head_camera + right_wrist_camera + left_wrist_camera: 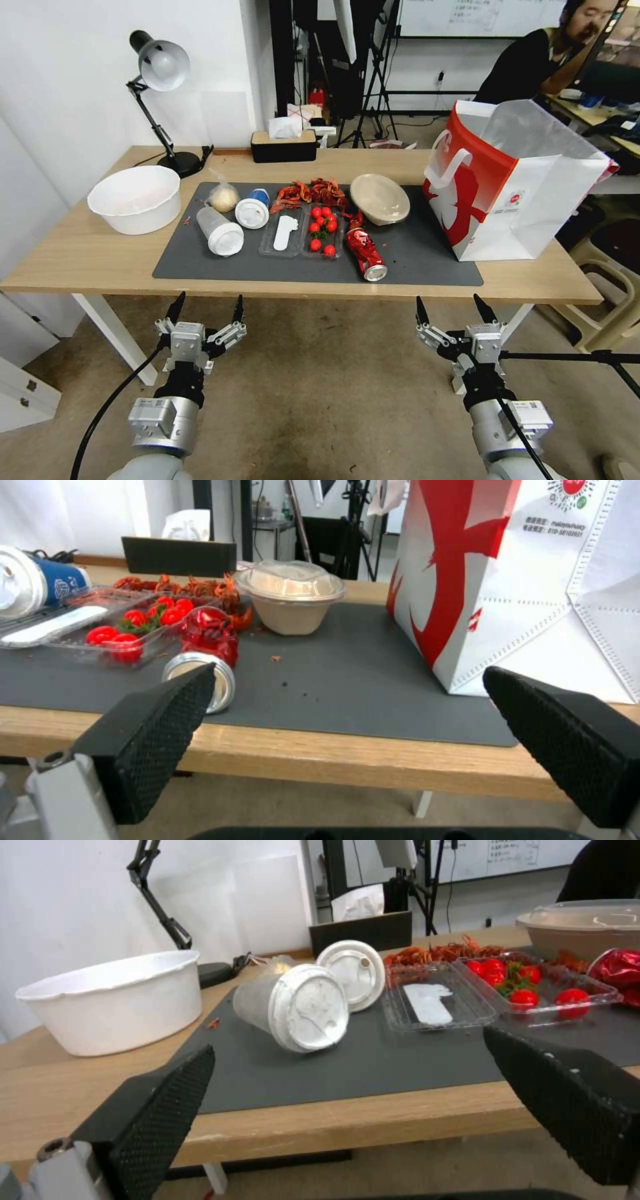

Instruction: Pick up the trash from the table and place it into the takeout bag.

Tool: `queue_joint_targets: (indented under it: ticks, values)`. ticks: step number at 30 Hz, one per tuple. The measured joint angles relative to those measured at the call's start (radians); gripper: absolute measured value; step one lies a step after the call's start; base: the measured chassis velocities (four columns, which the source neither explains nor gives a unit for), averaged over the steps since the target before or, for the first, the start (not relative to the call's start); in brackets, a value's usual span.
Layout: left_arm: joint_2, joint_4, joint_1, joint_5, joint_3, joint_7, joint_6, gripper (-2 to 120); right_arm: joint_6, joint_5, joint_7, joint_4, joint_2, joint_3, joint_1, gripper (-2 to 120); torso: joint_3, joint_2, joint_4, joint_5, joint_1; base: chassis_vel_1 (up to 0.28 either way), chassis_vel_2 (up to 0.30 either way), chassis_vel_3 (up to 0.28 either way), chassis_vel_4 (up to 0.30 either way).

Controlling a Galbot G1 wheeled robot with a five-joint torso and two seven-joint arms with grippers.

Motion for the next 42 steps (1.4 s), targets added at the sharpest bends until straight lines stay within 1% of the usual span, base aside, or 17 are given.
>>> queue_joint_targets:
  ticks: [27, 29, 30, 31, 32, 34, 35, 36, 37, 39, 40, 41, 42]
  values:
    - [0.000, 0.000, -0.001, -0.001, -0.001, 0.000, 0.002, 100, -0.001, 0.000, 0.000, 0.000, 0.000, 0.000, 0.000, 100, 0.000, 0.000, -0.0001, 0.0000, 0.000, 0.000, 0.000, 0.000, 0.000]
    - [-0.003, -0.001, -0.008, -0.011, -0.007, 0.001, 0.023, 100, -0.010, 0.008, 0.005, 0.000, -0.002, 0.000, 0.007, 100, 0.000, 0.000, 0.0000, 0.0000, 0.000, 0.000, 0.000, 0.000, 0.000]
    - [-0.007, -0.005, -0.019, -0.027, -0.017, 0.002, 0.056, 100, -0.031, 0.026, 0.015, 0.000, -0.006, 0.001, 0.023, 100, 0.000, 0.000, -0.0003, -0.0001, 0.000, 0.000, 0.000, 0.000, 0.000]
    - [-0.012, -0.010, -0.030, -0.042, -0.026, 0.003, 0.087, 100, -0.059, 0.048, 0.030, 0.000, -0.013, 0.002, 0.043, 100, 0.000, 0.000, -0.0001, 0.0000, 0.000, 0.000, 0.000, 0.000, 0.000]
    - [-0.012, -0.010, -0.030, -0.042, -0.026, 0.003, 0.087, 100, -0.059, 0.048, 0.030, 0.000, -0.013, 0.002, 0.043, 100, 0.000, 0.000, -0.0001, 0.0000, 0.000, 0.000, 0.000, 0.000, 0.000]
    - [-0.021, -0.019, -0.053, -0.073, -0.047, 0.006, 0.154, 100, -0.127, 0.103, 0.064, 0.002, -0.028, 0.009, 0.092, 100, 0.000, 0.000, 0.0001, 0.0000, 0.000, 0.000, 0.000, 0.000, 0.000]
    - [-0.024, -0.022, -0.059, -0.081, -0.052, 0.007, 0.171, 100, -0.144, 0.117, 0.073, 0.003, -0.031, 0.010, 0.105, 100, 0.000, 0.000, 0.0000, 0.0000, 0.000, 0.000, 0.000, 0.000, 0.000]
    - [-0.024, -0.022, -0.059, -0.081, -0.052, 0.007, 0.171, 100, -0.144, 0.117, 0.073, 0.003, -0.031, 0.010, 0.105, 100, 0.000, 0.000, 0.0000, 0.0000, 0.000, 0.000, 0.000, 0.000, 0.000]
    - [-0.028, -0.025, -0.068, -0.092, -0.060, 0.008, 0.195, 100, -0.173, 0.140, 0.088, 0.004, -0.039, 0.014, 0.133, 100, 0.000, 0.000, 0.0002, 0.0001, 0.000, 0.000, 0.000, 0.000, 0.000]
    - [-0.028, -0.025, -0.070, -0.097, -0.062, 0.009, 0.202, 100, -0.175, 0.144, 0.089, 0.004, -0.039, 0.013, 0.144, 100, 0.000, 0.000, 0.0002, -0.0001, 0.000, 0.000, 0.000, 0.000, 0.000]
    - [-0.032, -0.029, -0.082, -0.116, -0.075, 0.010, 0.235, 100, -0.195, 0.169, 0.101, 0.003, -0.048, 0.013, 0.165, 100, 0.000, 0.000, -0.0006, -0.0001, 0.000, 0.000, 0.000, 0.000, 0.000]
    - [-0.041, -0.037, -0.101, -0.147, -0.096, 0.013, 0.289, 100, -0.237, 0.222, 0.125, 0.000, -0.069, 0.014, 0.205, 100, 0.000, 0.000, -0.0002, 0.0001, 0.000, 0.000, 0.000, 0.000, 0.000]
    - [-0.041, -0.037, -0.101, -0.147, -0.096, 0.013, 0.289, 100, -0.237, 0.222, 0.125, 0.000, -0.069, 0.014, 0.205, 100, 0.000, 0.000, -0.0002, 0.0001, 0.000, 0.000, 0.000, 0.000, 0.000]
